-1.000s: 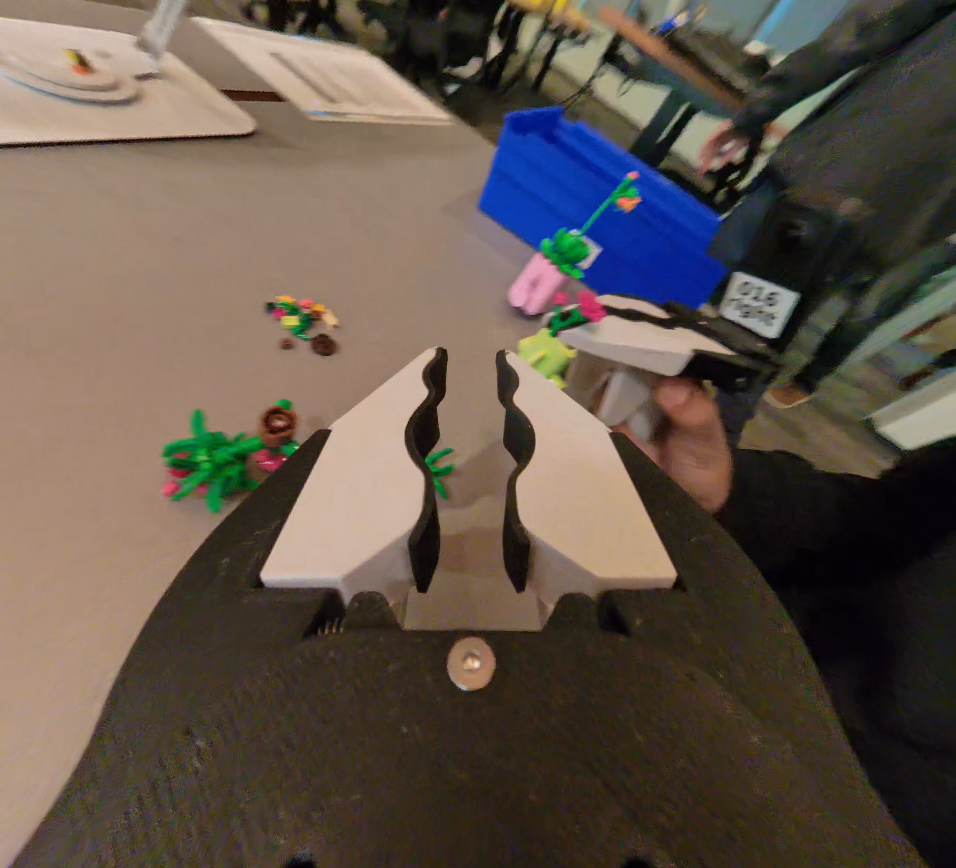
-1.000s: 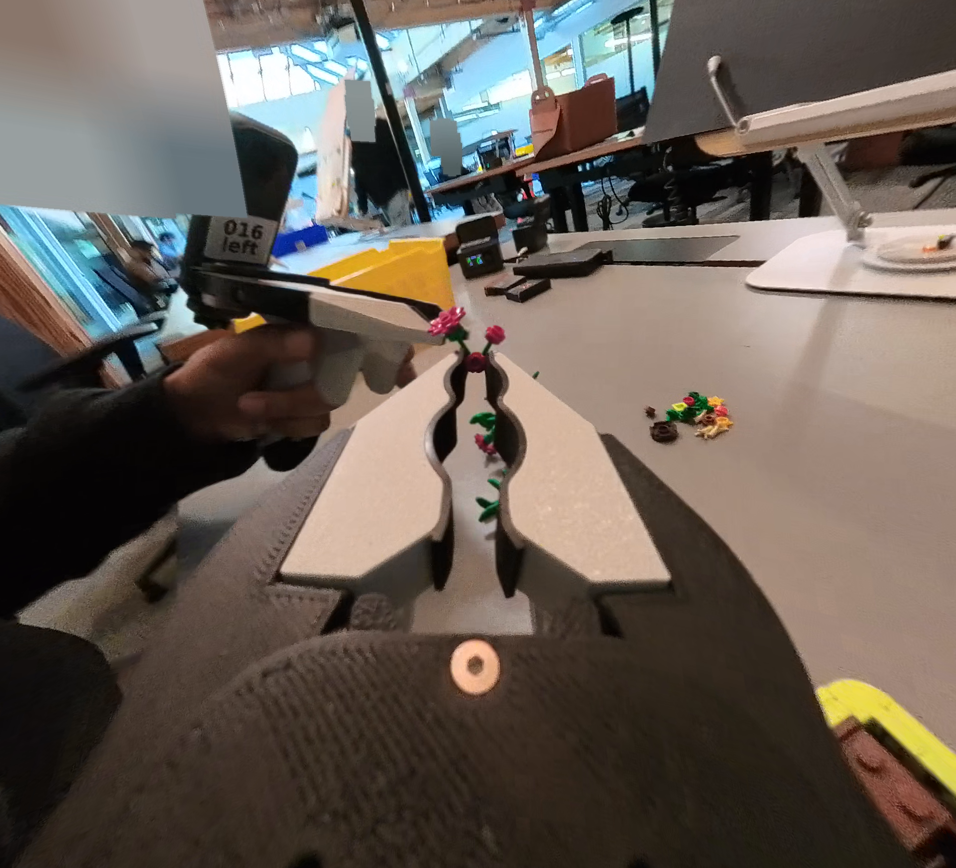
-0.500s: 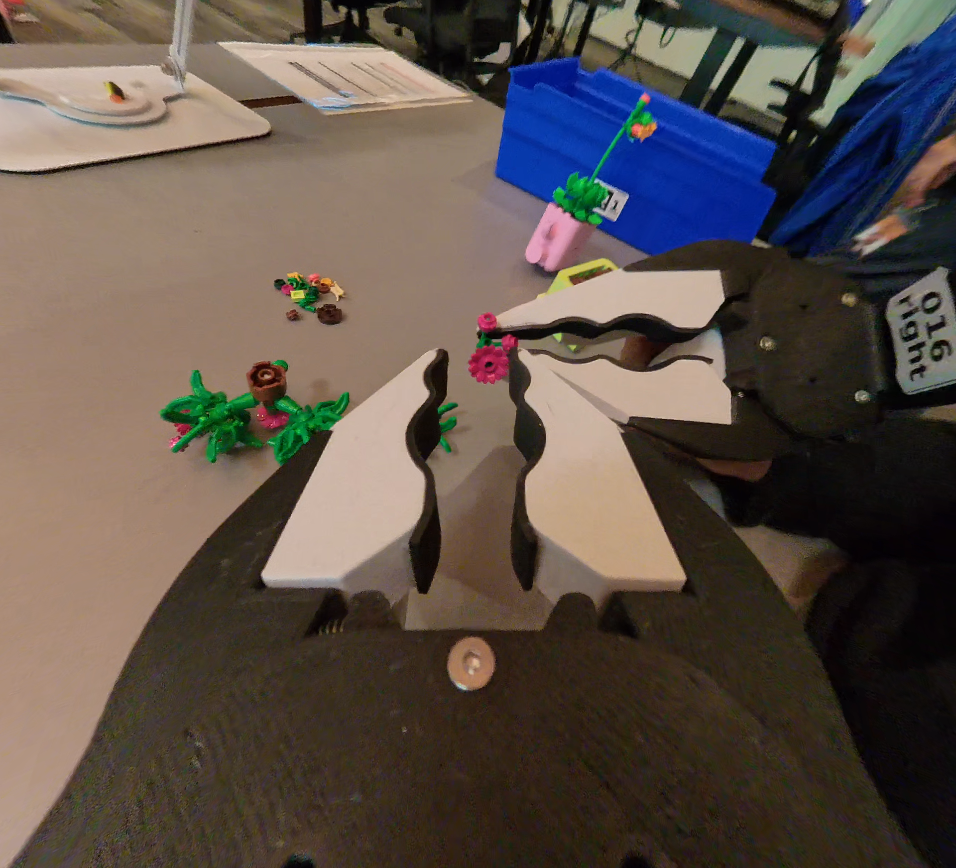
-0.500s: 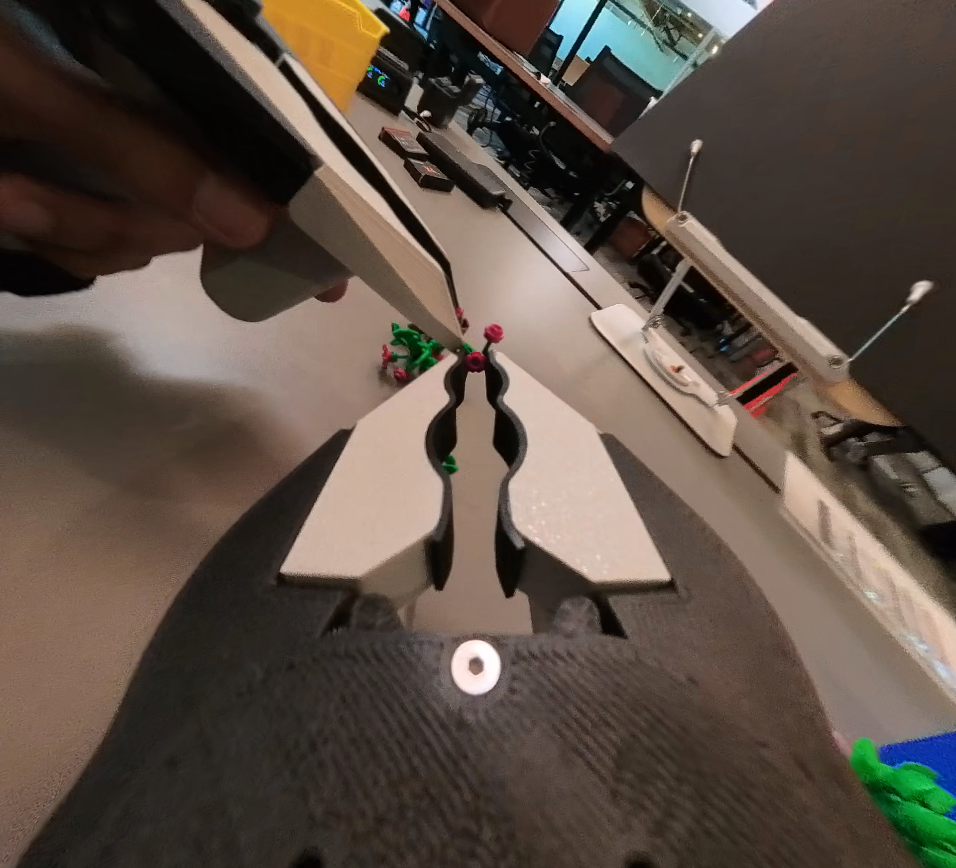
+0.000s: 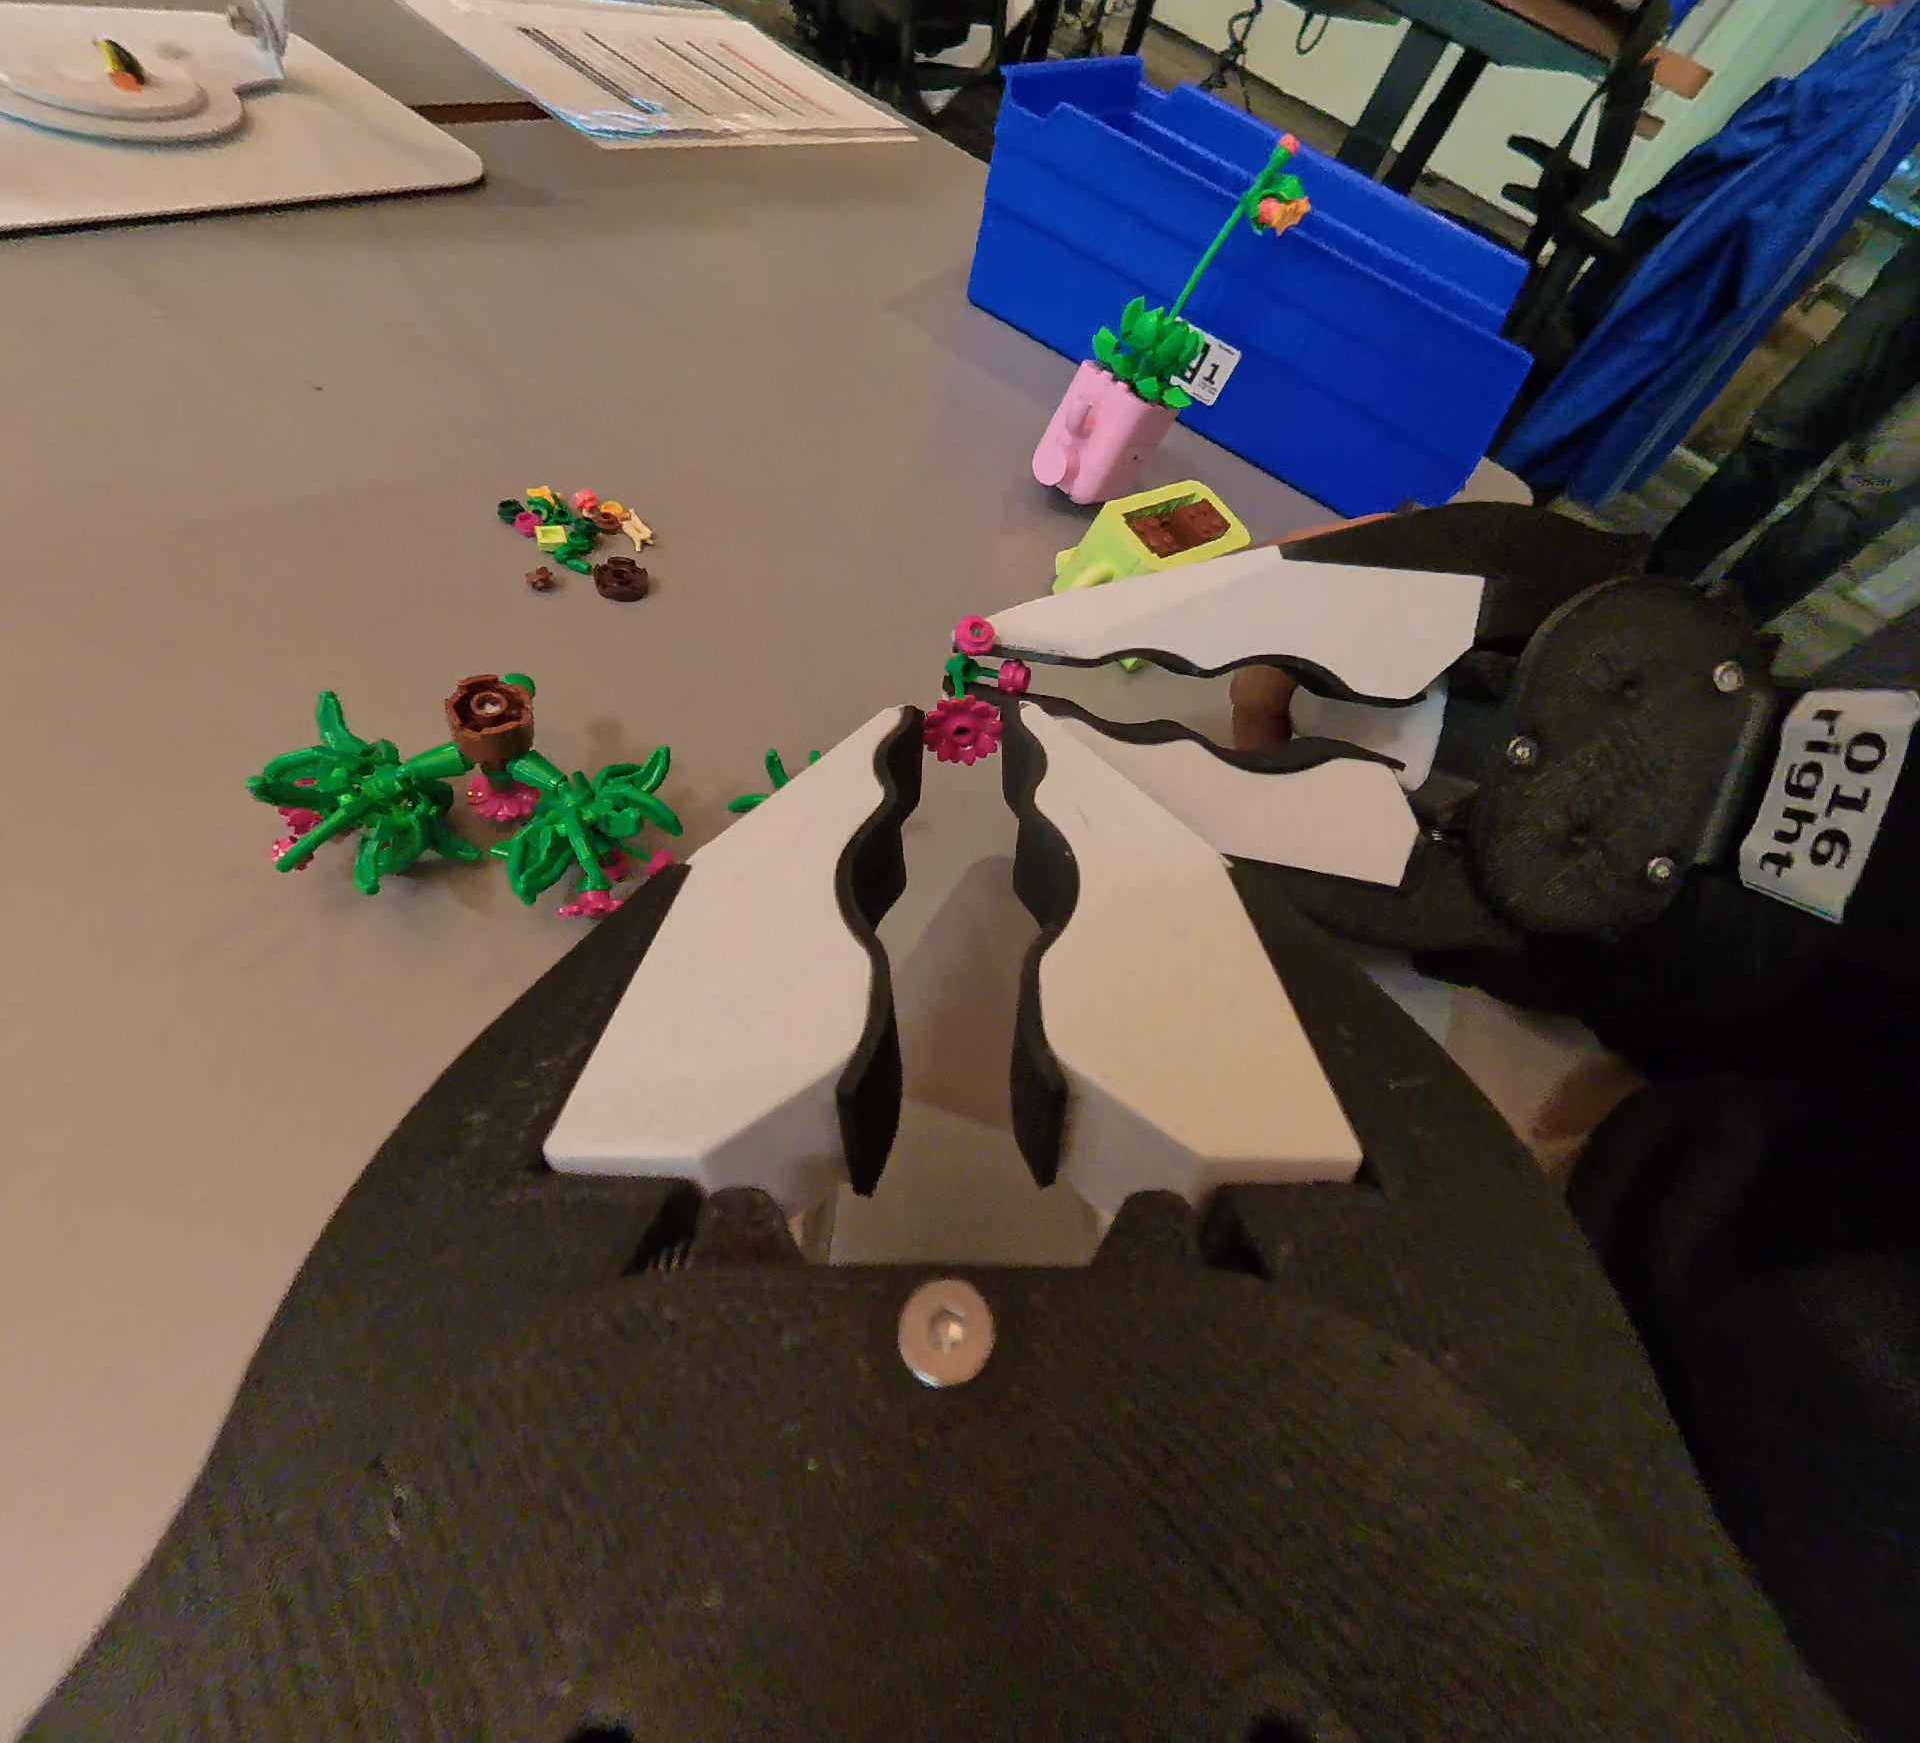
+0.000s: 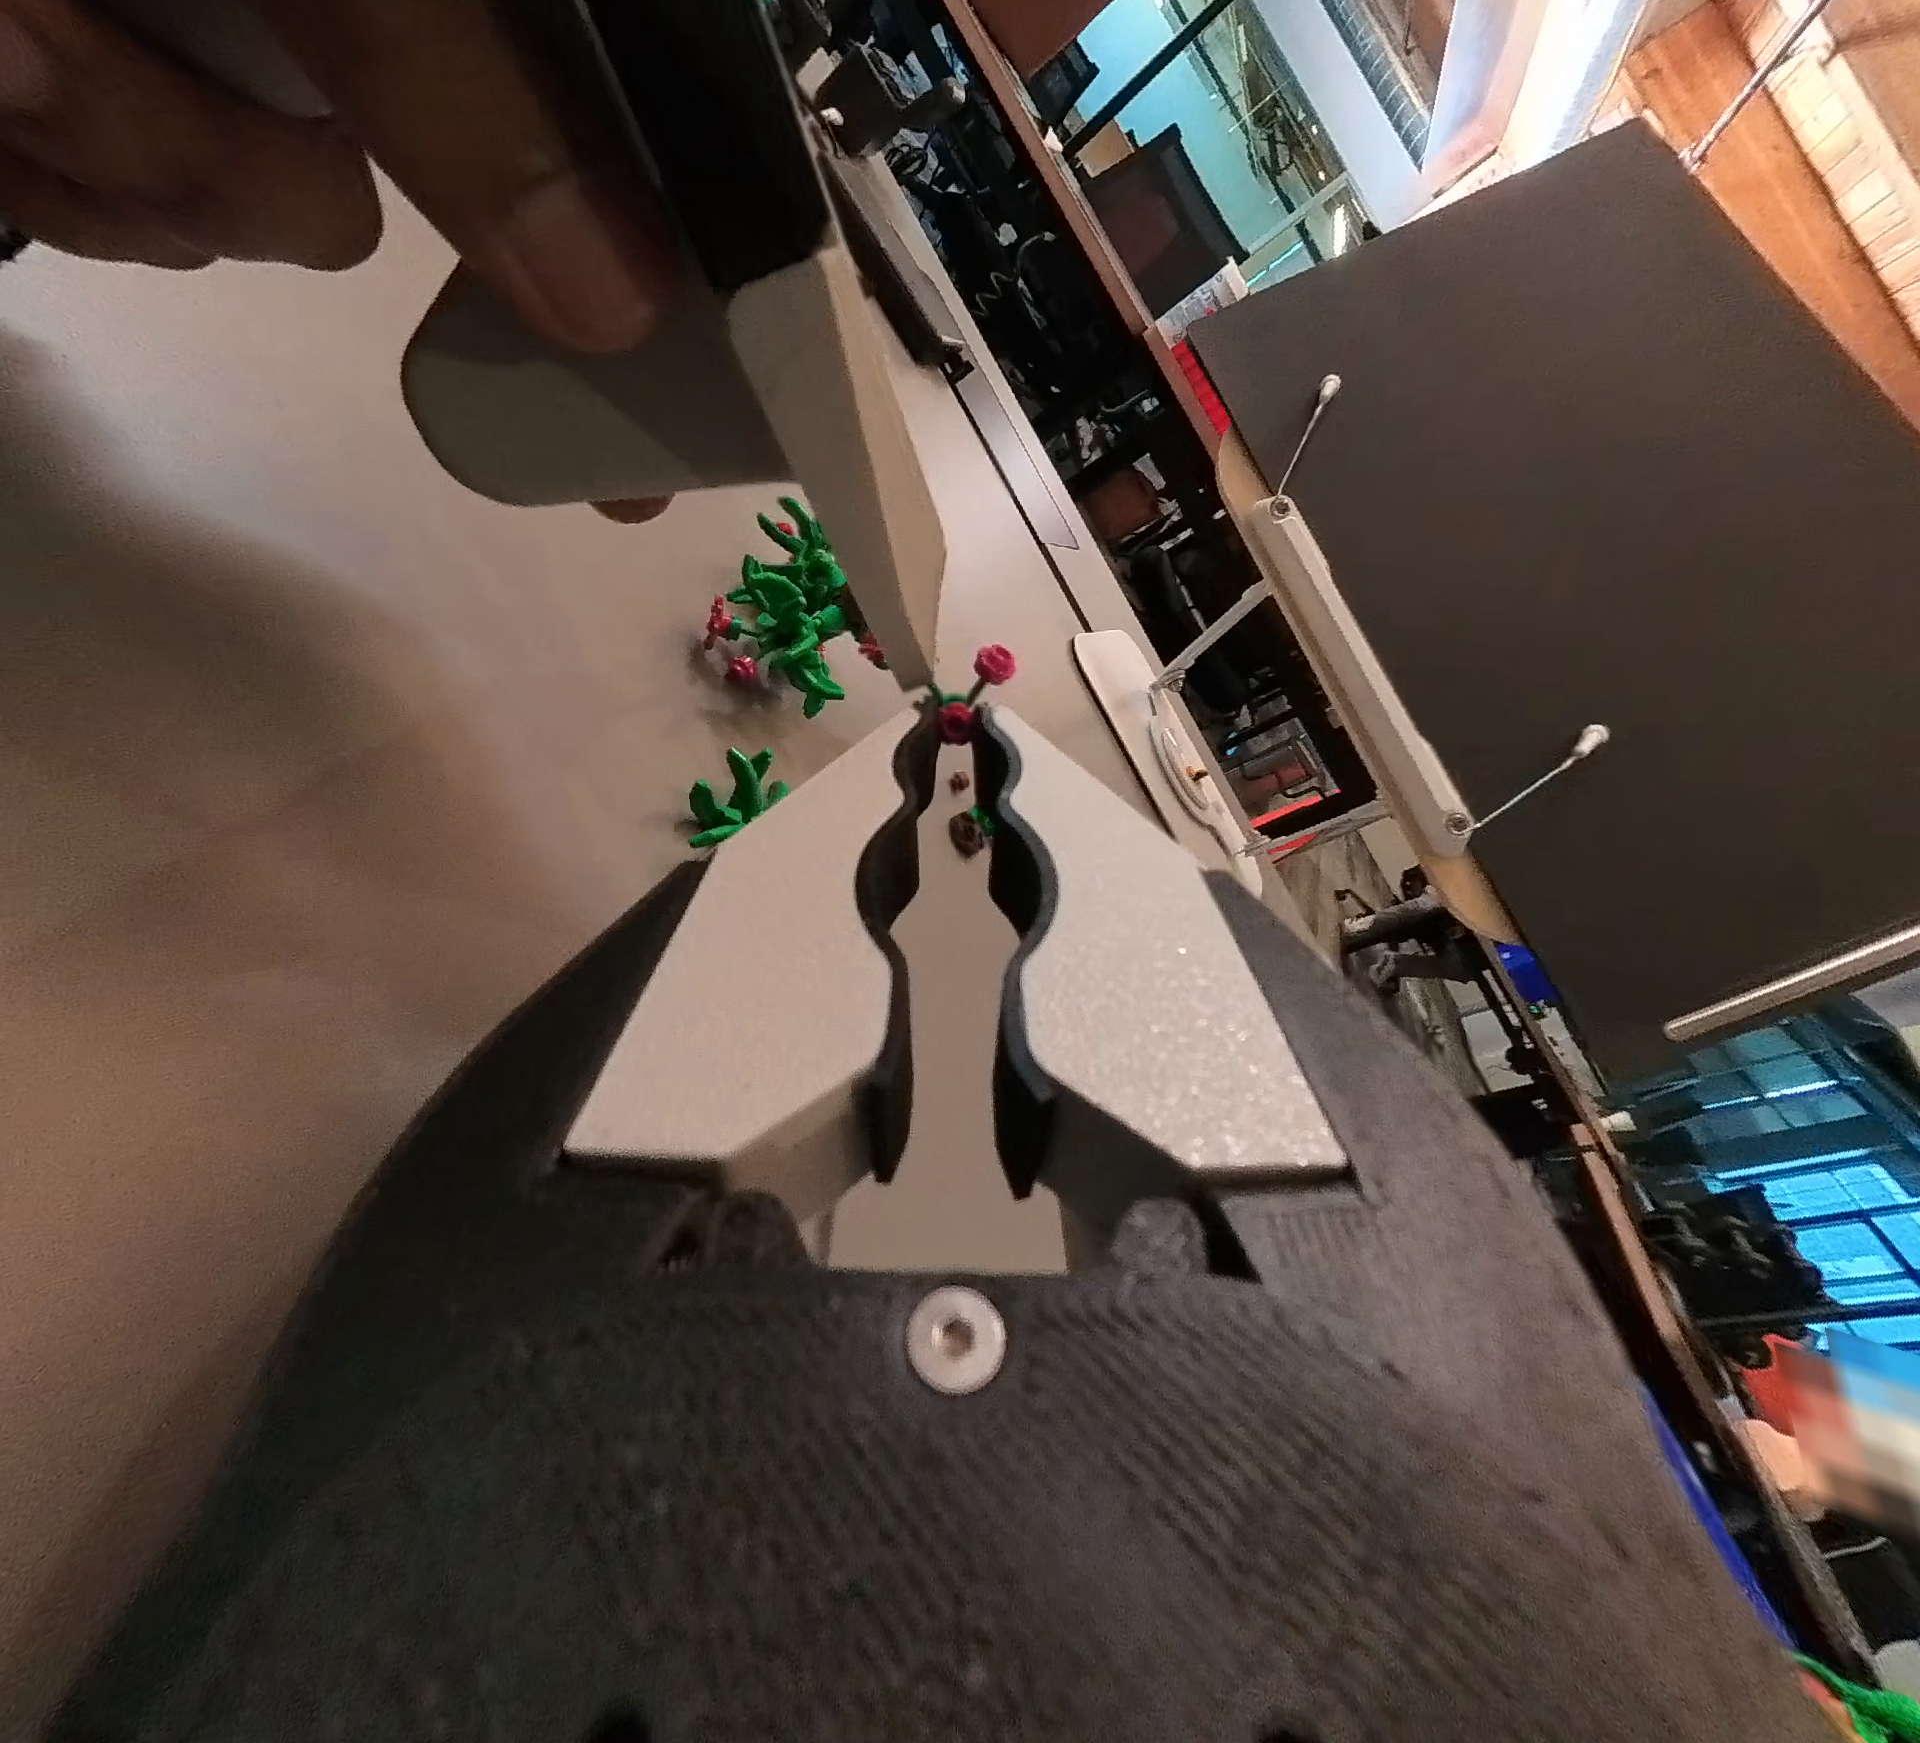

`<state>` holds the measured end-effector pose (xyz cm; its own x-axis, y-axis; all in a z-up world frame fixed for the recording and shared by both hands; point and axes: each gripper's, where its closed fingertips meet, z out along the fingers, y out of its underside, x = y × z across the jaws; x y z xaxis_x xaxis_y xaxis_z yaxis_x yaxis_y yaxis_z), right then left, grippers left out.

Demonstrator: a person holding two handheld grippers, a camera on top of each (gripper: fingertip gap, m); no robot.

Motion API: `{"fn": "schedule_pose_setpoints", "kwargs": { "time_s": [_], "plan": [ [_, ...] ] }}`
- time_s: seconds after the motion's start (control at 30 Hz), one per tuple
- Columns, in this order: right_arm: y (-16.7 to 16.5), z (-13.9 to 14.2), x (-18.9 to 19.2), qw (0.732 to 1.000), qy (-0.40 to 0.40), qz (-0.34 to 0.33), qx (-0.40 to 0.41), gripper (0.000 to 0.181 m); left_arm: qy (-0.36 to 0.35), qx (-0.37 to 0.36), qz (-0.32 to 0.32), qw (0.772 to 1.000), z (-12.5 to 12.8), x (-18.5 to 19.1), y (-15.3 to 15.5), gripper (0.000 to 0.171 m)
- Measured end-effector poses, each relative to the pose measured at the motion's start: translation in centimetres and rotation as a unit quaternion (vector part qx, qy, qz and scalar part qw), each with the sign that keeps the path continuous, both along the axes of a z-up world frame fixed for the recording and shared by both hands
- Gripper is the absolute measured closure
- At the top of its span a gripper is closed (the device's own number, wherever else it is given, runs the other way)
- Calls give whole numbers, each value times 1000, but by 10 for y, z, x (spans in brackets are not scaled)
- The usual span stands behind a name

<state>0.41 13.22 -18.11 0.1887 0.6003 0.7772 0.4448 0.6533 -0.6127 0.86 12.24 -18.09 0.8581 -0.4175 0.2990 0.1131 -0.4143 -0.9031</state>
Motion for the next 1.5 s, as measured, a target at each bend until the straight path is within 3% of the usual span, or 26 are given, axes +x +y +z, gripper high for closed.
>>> {"fn": "schedule_pose_setpoints", "kwargs": {
  "time_s": [0.37, 0.53, 0.7, 0.77, 0.87, 1.1, 1.33, 1.5],
  "plan": [
    [2, -4, 0, 998, 1, -5, -60, 176, -8, -1, -11, 1000, 0, 0, -5, 162],
    [6, -8, 1, 993, 2, -15, -116, 176, 75, 21, 6, 997, -2, 3, -3, 162],
    [16, -19, 3, 988, -12, -46, -149, 176, 201, 54, 13, 978, -7, 9, -4, 162],
    [26, -26, 6, 984, -22, -52, -170, 176, 189, 59, 16, 980, -4, 10, -5, 162],
    [19, -16, 5, 976, 17, -22, -215, 176, 171, 59, 30, 983, -1, -1, -5, 163],
    [17, -15, 4, 981, 21, -15, -191, 176, 131, 83, 30, 987, 5, -13, -7, 162],
    [16, -17, 4, 980, 16, -7, -199, 176, 95, 216, -12, 972, 36, 3, -22, 162],
    [18, -12, 6, 975, 38, -1, -218, 176, 59, 226, -15, 972, 44, 4, -24, 162]
  ]
}}
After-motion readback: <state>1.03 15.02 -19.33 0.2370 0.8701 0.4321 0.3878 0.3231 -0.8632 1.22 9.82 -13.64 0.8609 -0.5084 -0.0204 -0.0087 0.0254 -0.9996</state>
